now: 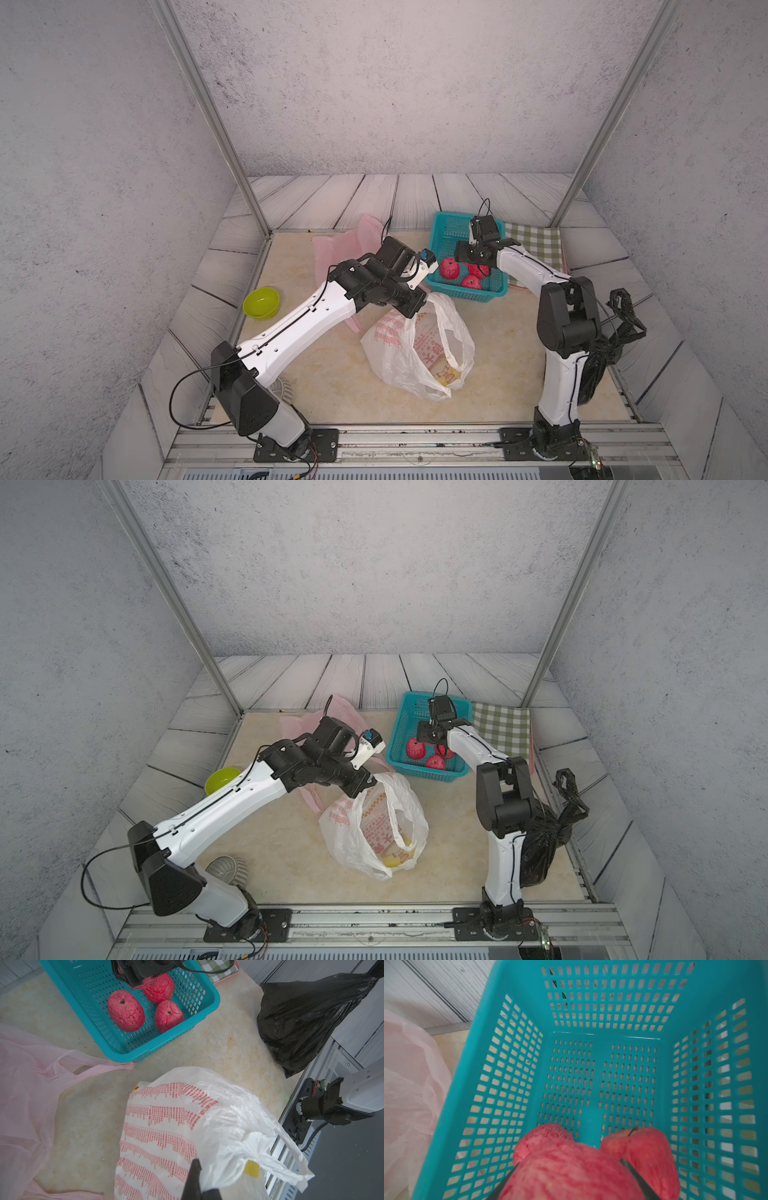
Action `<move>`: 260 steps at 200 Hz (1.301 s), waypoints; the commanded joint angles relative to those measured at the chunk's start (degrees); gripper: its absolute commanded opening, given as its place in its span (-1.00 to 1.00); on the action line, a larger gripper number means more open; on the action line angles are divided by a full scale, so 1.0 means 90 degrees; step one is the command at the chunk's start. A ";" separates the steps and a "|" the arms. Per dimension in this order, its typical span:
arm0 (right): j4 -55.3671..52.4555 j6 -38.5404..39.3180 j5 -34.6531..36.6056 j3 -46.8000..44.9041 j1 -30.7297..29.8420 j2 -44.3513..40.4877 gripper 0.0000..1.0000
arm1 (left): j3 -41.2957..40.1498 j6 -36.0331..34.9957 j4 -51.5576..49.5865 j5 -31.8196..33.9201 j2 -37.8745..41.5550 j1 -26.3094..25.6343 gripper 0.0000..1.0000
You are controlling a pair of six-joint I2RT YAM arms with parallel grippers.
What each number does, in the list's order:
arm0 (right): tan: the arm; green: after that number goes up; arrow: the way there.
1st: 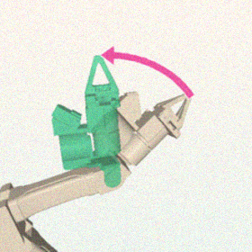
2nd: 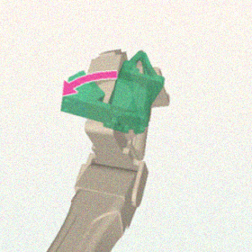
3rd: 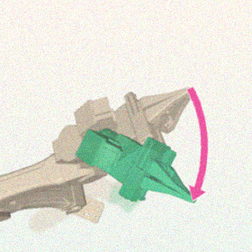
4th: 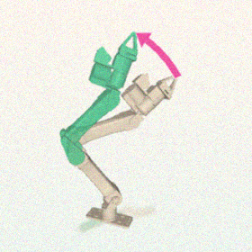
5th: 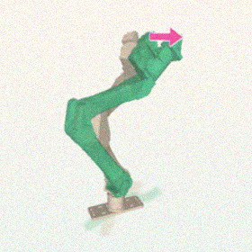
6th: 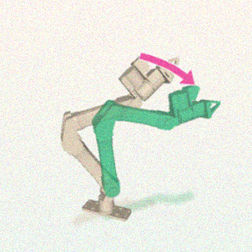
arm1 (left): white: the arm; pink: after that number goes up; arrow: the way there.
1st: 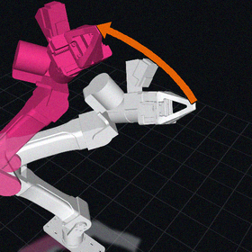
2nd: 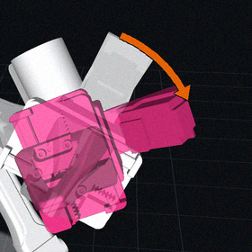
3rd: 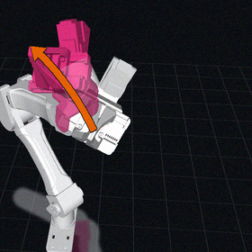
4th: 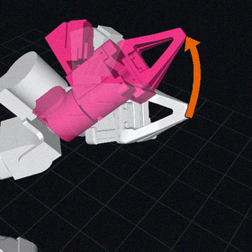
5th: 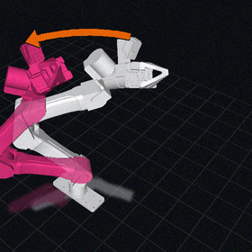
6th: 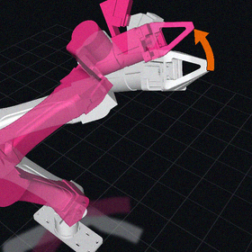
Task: Untie the knot of a plastic bag & take out the apple
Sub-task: Place the apple in the basket.
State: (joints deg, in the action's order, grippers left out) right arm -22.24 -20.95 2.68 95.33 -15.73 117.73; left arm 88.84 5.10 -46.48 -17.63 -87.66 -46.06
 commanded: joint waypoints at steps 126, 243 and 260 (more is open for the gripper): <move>-0.0469 0.0112 0.0045 0.0397 -0.0005 0.0427 0.75 | -0.0056 0.0055 0.0076 -0.0176 0.0064 0.0108 -1.00; 0.0528 -0.0136 -0.0580 -0.2089 -0.0084 -0.2601 0.68 | -0.0084 -0.0044 0.0076 -0.0414 -0.0043 0.0105 -0.34; 0.0644 -0.0204 -0.0493 -0.2761 -0.0208 -0.3466 0.65 | -0.0086 -0.0179 0.0066 -0.0414 0.0017 0.0106 0.03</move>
State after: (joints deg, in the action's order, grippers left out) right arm -19.62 -21.21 -0.60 76.73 -16.27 95.70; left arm 88.75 4.89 -46.33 -20.03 -87.68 -45.41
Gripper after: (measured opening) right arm 0.836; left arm 0.435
